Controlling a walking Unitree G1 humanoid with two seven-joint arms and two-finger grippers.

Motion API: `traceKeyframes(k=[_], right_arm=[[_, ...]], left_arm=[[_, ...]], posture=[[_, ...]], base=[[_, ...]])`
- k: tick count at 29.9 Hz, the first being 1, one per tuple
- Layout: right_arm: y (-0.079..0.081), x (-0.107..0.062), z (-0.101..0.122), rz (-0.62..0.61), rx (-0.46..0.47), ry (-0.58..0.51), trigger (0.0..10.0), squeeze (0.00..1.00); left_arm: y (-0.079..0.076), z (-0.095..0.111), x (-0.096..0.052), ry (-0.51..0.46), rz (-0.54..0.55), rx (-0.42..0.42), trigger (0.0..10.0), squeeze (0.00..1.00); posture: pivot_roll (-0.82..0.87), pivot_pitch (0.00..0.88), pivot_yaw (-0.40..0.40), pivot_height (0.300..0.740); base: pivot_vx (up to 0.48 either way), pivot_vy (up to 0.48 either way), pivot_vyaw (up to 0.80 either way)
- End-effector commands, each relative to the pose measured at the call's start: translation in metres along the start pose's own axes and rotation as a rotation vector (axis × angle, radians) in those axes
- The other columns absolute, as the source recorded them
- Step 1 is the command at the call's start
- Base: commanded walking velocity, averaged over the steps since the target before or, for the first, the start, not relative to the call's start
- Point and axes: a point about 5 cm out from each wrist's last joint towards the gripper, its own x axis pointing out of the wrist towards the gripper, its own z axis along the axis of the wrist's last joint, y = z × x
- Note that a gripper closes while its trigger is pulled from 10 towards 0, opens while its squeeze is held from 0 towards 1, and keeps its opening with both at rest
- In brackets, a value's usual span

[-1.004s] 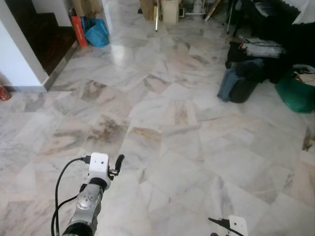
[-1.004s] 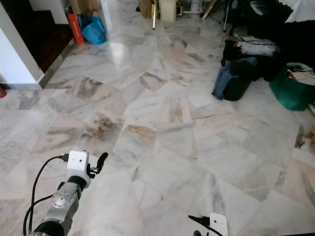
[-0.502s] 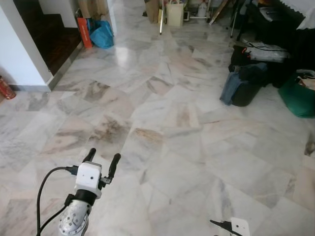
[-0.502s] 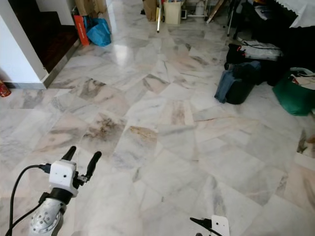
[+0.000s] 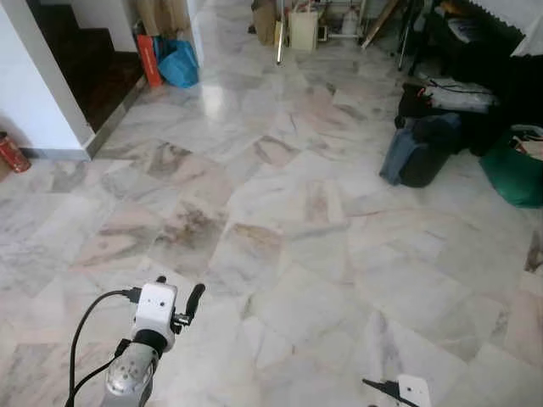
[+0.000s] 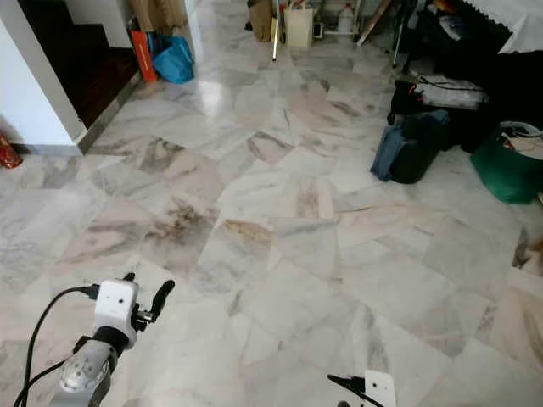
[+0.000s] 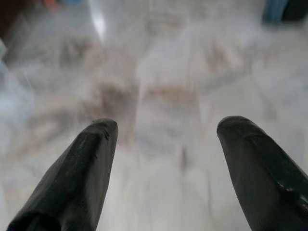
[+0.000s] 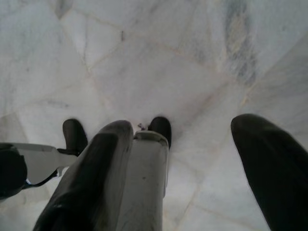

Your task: Move the pillow to the sofa from floor

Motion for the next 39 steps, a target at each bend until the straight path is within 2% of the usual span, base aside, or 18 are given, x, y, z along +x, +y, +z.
traceKeyframes(k=[1, 4, 8, 9, 13, 18, 22, 26, 30, 33, 37, 39], right_arm=[[0.002, 0.0, 0.0, -0.001, 0.009, -0.005, 10.0, 0.0], [0.002, 0.0, 0.001, -0.002, 0.015, -0.008, 10.0, 0.0], [0.004, 0.001, 0.001, 0.003, -0.011, 0.0, 10.0, 0.0], [0.004, 0.001, 0.001, 0.003, -0.011, 0.0, 10.0, 0.0], [0.004, 0.001, 0.001, 0.001, -0.005, -0.002, 10.0, 0.0], [0.003, 0.001, 0.001, 0.0, -0.014, 0.001, 10.0, 0.0], [0.002, 0.001, 0.001, -0.001, -0.013, 0.0, 10.0, 0.0], [0.002, 0.0, 0.001, -0.004, 0.002, -0.01, 10.0, 0.0], [0.002, 0.0, 0.003, -0.006, 0.002, -0.021, 10.0, 0.0], [0.001, 0.0, 0.006, -0.016, 0.037, -0.065, 10.0, 0.0], [0.0, 0.0, 0.01, -0.026, 0.013, -0.1, 10.0, 0.0], [-0.001, -0.001, 0.012, -0.052, 0.03, -0.137, 10.0, 0.0]], left_arm=[[-0.002, -0.03, -0.005, 0.173, -0.028, 0.049, 10.0, 0.0], [-0.003, -0.047, -0.008, 0.27, -0.017, 0.022, 10.0, 0.0], [-0.011, -0.083, -0.024, 0.516, -0.026, 0.028, 10.0, 0.0], [-0.011, -0.083, -0.024, 0.516, -0.026, 0.028, 10.0, 0.0], [-0.007, -0.099, -0.037, 0.621, 0.033, -0.018, 10.0, 0.0], [-0.008, -0.102, -0.039, 0.659, 0.035, -0.052, 10.0, 0.0], [-0.011, -0.099, -0.034, 0.655, 0.027, -0.049, 10.0, 0.0], [-0.009, -0.101, -0.037, 0.648, 0.064, -0.102, 10.0, 0.0], [-0.01, -0.102, -0.037, 0.648, 0.063, -0.113, 10.0, 0.0], [-0.012, -0.102, -0.038, 0.655, 0.059, -0.119, 10.0, 0.0], [-0.011, -0.101, -0.036, 0.656, 0.066, -0.13, 10.0, 0.0], [-0.011, -0.101, -0.036, 0.657, 0.07, -0.132, 10.0, 0.0]], posture=[[0.08, 0.01, 0.0, 0.74], [0.08, 0.013, 0.003, 0.74], [0.08, 0.019, 0.001, 0.74], [0.08, 0.019, 0.001, 0.74], [0.08, 0.026, 0.002, 0.74], [0.08, 0.035, -0.002, 0.74], [0.08, 0.042, -0.005, 0.74], [0.07, 0.049, -0.006, 0.74], [0.07, 0.053, -0.008, 0.74], [0.07, 0.053, -0.009, 0.74], [0.07, 0.054, -0.012, 0.74], [0.07, 0.052, -0.013, 0.74]], base=[[0.0, 0.0, 0.0], [0.0, 0.0, 0.0], [0.0, 0.0, 0.0], [0.0, 0.0, 0.0], [0.0, 0.0, 0.0], [0.0, 0.0, 0.0], [0.0, 0.0, 0.0], [0.0, 0.0, 0.0], [0.0, 0.0, 0.0], [0.0, 0.0, 0.0], [0.0, 0.0, 0.0], [0.0, 0.0, 0.0]])
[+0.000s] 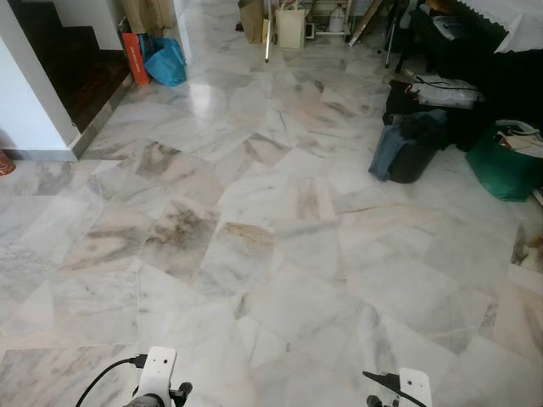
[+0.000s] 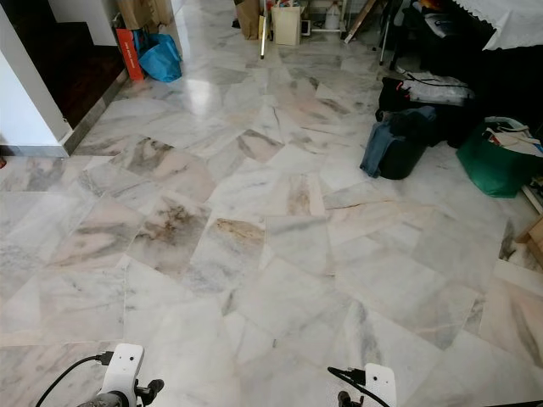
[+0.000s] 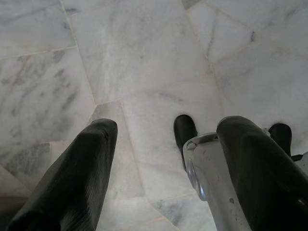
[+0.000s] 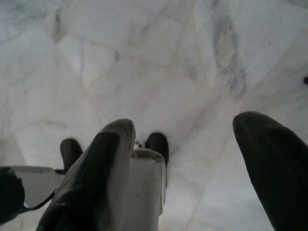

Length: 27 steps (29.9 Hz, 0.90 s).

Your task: Move the pillow to the sofa from floor

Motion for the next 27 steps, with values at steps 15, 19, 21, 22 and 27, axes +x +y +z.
traceKeyframes(k=[15, 19, 21, 22, 27], right_arm=[[0.005, -0.004, 0.118, -0.061, -0.023, -0.578, 10.0, 0.0], [0.019, -0.019, 0.172, -0.044, -0.086, -0.824, 10.0, 0.0], [0.023, -0.021, 0.172, -0.024, -0.063, -0.85, 10.0, 0.0], [0.024, -0.021, 0.172, -0.014, -0.051, -0.858, 10.0, 0.0], [0.022, -0.023, 0.171, 0.007, -0.01, -0.868, 10.0, 0.0]], left_arm=[[0.004, 0.003, 0.001, 0.008, 0.025, 0.018, 10.0, 0.0], [0.004, 0.005, 0.001, 0.001, 0.028, 0.019, 10.0, 0.0], [0.004, 0.005, 0.001, -0.001, 0.029, 0.017, 10.0, 0.0], [0.004, 0.005, 0.001, -0.003, 0.03, 0.015, 10.0, 0.0], [0.005, 0.004, 0.001, -0.003, 0.034, 0.015, 10.0, 0.0]], posture=[[0.06, 0.048, -0.004, 0.74], [0.06, 0.048, -0.004, 0.74], [0.07, 0.045, -0.004, 0.74], [0.07, 0.045, -0.004, 0.74], [0.06, 0.038, -0.003, 0.74]], base=[[0.0, 0.0, 0.0], [0.0, 0.0, 0.0], [0.0, 0.0, 0.0], [0.0, 0.0, 0.0], [0.0, 0.0, 0.0]])
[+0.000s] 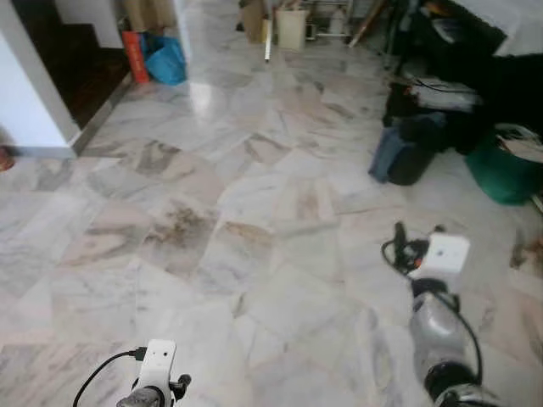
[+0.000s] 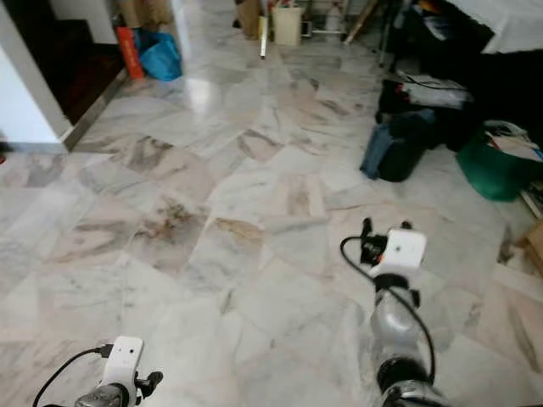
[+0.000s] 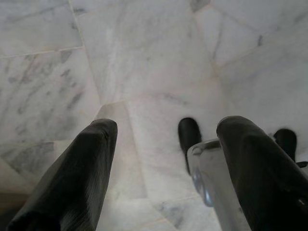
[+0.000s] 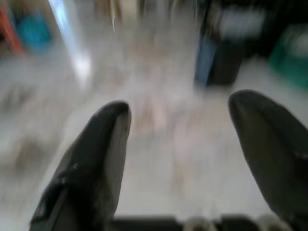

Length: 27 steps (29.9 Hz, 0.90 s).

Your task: Move the pillow to the sofa from floor

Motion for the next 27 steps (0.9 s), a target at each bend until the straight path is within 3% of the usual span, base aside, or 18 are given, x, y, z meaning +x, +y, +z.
traceKeyframes(k=[1, 5, 8, 10, 13, 17, 22, 25, 27], right_arm=[[-0.011, 0.002, 0.007, -0.033, 0.015, -0.033, 10.0, 0.0], [-0.012, -0.006, 0.01, -0.033, 0.016, -0.092, 10.0, 0.0], [-0.014, -0.031, 0.006, -0.013, -0.051, -0.142, 10.0, 0.0], [-0.015, -0.036, 0.005, -0.013, -0.056, -0.147, 10.0, 0.0], [-0.019, -0.059, 0.007, -0.036, -0.071, -0.187, 10.0, 0.0], [-0.015, -0.07, 0.019, -0.025, -0.091, -0.238, 10.0, 0.0], [-0.013, -0.077, 0.031, -0.029, -0.083, -0.256, 10.0, 0.0], [-0.014, -0.078, 0.027, -0.036, -0.088, -0.228, 10.0, 0.0], [-0.021, -0.069, 0.016, -0.054, -0.114, -0.175, 10.0, 0.0]], left_arm=[[0.002, -0.006, -0.001, 0.017, 0.013, 0.001, 10.0, 0.0], [0.003, -0.007, -0.001, 0.019, 0.018, 0.003, 10.0, 0.0], [0.004, -0.007, -0.002, 0.018, 0.025, -0.001, 10.0, 0.0], [0.004, -0.007, -0.002, 0.018, 0.026, -0.002, 10.0, 0.0], [0.004, -0.007, -0.002, 0.017, 0.023, 0.004, 10.0, 0.0], [0.005, -0.006, -0.002, 0.011, 0.025, -0.003, 10.0, 0.0], [0.005, -0.005, -0.001, 0.009, 0.027, -0.008, 10.0, 0.0], [0.004, -0.004, -0.001, 0.009, 0.026, -0.008, 10.0, 0.0], [0.003, -0.003, -0.001, 0.008, 0.023, -0.014, 10.0, 0.0]], posture=[[0.06, 0.036, -0.004, 0.74], [0.06, 0.026, -0.005, 0.74], [0.05, 0.024, 0.001, 0.74], [0.05, 0.024, 0.001, 0.74], [0.04, 0.022, 0.005, 0.74], [0.04, 0.025, 0.005, 0.74], [0.03, 0.027, 0.008, 0.74], [0.03, 0.026, 0.008, 0.74], [0.03, 0.029, 0.006, 0.74]], base=[[0.0, 0.0, 0.0], [0.0, 0.0, 0.0], [0.0, 0.0, 0.0], [0.0, 0.0, 0.0], [0.0, 0.0, 0.0], [0.0, 0.0, 0.0], [0.0, 0.0, 0.0], [0.0, 0.0, 0.0], [0.0, 0.0, 0.0]])
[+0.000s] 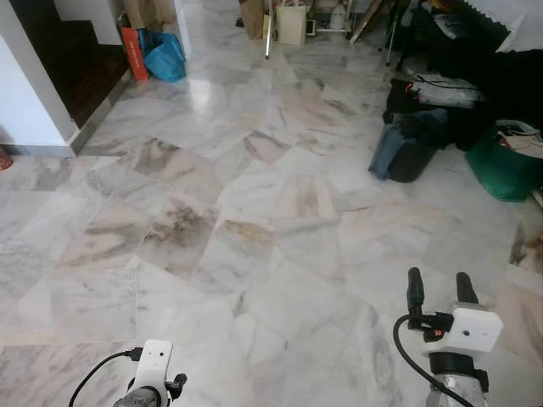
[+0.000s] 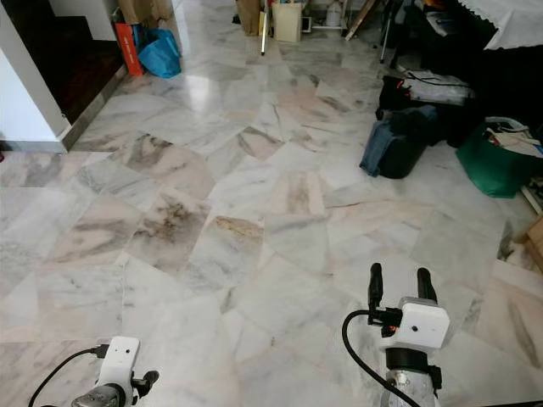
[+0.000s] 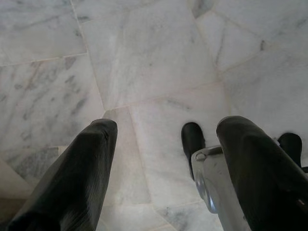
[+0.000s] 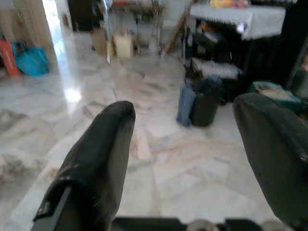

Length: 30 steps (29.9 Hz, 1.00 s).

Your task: Move the pillow to the sofa from floor

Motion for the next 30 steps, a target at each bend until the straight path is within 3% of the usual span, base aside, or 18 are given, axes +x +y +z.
traceKeyframes(k=[1, 4, 6, 7, 9, 10, 11, 12, 14, 17, 20, 25, 30], right_arm=[[-0.006, 0.007, -0.012, -0.019, -0.031, 0.064, 10.0, 0.0], [-0.014, 0.017, -0.025, -0.05, -0.032, 0.137, 10.0, 0.0], [-0.021, 0.024, -0.049, -0.074, -0.022, 0.292, 10.0, 0.0], [-0.021, 0.024, -0.049, -0.074, -0.022, 0.292, 10.0, 0.0], [-0.022, 0.021, -0.068, -0.071, -0.028, 0.448, 10.0, 0.0], [-0.021, 0.013, -0.081, -0.061, -0.046, 0.559, 10.0, 0.0], [-0.021, 0.013, -0.081, -0.061, -0.046, 0.559, 10.0, 0.0], [-0.02, 0.007, -0.089, -0.055, -0.059, 0.63, 10.0, 0.0], [-0.012, -0.027, -0.115, -0.012, -0.07, 0.845, 10.0, 0.0], [-0.004, -0.054, -0.129, 0.038, -0.075, 0.975, 10.0, 0.0], [0.001, -0.068, -0.136, 0.032, -0.01, 1.035, 10.0, 0.0], [0.01, -0.072, -0.138, 0.082, 0.013, 1.057, 10.0, 0.0], [0.003, -0.076, -0.139, 0.067, 0.01, 1.084, 10.0, 0.0]], left_arm=[[0.0, -0.003, 0.0, 0.017, 0.001, -0.014, 10.0, 0.0], [-0.001, -0.002, 0.0, 0.012, 0.001, -0.022, 10.0, 0.0], [-0.002, -0.001, 0.0, 0.011, 0.001, -0.024, 10.0, 0.0], [-0.002, -0.001, 0.0, 0.011, 0.001, -0.024, 10.0, 0.0], [-0.003, -0.001, 0.0, 0.01, 0.002, -0.028, 10.0, 0.0], [-0.003, 0.0, 0.0, 0.009, 0.003, -0.032, 10.0, 0.0], [-0.003, 0.0, 0.0, 0.009, 0.003, -0.032, 10.0, 0.0], [-0.003, 0.0, 0.001, 0.009, 0.004, -0.034, 10.0, 0.0], [-0.003, 0.0, 0.0, 0.009, 0.004, -0.041, 10.0, 0.0], [-0.003, -0.001, 0.0, 0.012, 0.0, -0.041, 10.0, 0.0], [-0.002, -0.002, 0.0, 0.013, 0.001, -0.043, 10.0, 0.0], [0.0, -0.002, 0.0, 0.018, 0.001, -0.042, 10.0, 0.0], [0.0, -0.003, 0.0, 0.021, 0.0, -0.045, 10.0, 0.0]], posture=[[0.03, 0.027, 0.007, 0.74], [0.03, 0.027, 0.006, 0.74], [0.04, 0.028, 0.004, 0.74], [0.04, 0.028, 0.004, 0.74], [0.04, 0.028, 0.003, 0.74], [0.04, 0.027, 0.002, 0.74], [0.04, 0.027, 0.002, 0.74], [0.04, 0.027, 0.002, 0.74], [0.06, 0.032, 0.003, 0.74], [0.06, 0.034, 0.005, 0.74], [0.07, 0.04, 0.01, 0.74], [0.06, 0.044, 0.014, 0.74], [0.07, 0.042, 0.009, 0.74]], base=[[0.0, 0.0, 0.0], [0.0, 0.0, 0.0], [0.0, 0.0, 0.0], [0.0, 0.0, 0.0], [0.0, 0.0, 0.0], [0.0, 0.0, 0.0], [0.0, 0.0, 0.0], [0.0, 0.0, 0.0], [0.0, 0.0, 0.0], [0.0, 0.0, 0.0], [0.0, 0.0, 0.0], [0.0, 0.0, 0.0], [0.0, 0.0, 0.0]])
